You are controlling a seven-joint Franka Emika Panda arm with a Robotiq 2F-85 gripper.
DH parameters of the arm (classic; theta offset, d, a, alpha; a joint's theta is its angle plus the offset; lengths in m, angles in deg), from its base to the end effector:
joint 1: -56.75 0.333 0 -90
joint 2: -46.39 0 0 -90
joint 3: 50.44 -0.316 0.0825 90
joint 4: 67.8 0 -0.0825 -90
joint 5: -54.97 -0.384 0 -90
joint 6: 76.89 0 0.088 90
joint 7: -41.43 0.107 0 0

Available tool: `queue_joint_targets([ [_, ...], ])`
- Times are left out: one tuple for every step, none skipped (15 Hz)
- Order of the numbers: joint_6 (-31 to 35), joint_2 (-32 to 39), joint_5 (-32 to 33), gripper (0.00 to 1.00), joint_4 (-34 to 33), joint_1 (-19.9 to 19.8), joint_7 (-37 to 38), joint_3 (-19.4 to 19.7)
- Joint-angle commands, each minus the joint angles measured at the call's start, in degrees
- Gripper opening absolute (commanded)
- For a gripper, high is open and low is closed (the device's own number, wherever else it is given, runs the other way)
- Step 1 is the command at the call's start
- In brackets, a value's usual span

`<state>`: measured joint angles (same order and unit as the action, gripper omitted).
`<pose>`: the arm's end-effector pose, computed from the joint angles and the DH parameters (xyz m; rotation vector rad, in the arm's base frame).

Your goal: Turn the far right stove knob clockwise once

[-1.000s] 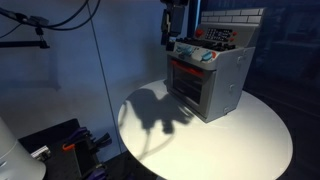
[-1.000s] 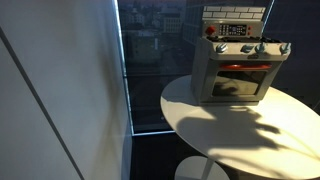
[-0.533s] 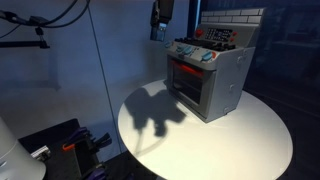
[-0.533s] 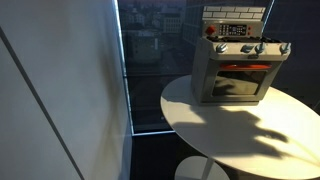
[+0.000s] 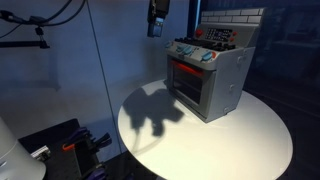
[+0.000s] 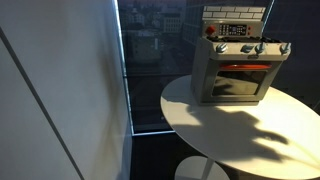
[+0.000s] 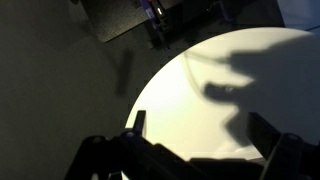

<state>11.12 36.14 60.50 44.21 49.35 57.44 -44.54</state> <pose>0.4621 -0.1232 0.5361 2.9418 -0.7502 -0.3642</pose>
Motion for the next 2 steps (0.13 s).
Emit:
queue_joint_targets([
  [-0.11,0.12,-0.01,1.00,-0.13,-0.09,-0.05,-0.07],
  [-0.11,0.15,-0.01,1.00,-0.12,-0.09,-0.05,-0.07],
])
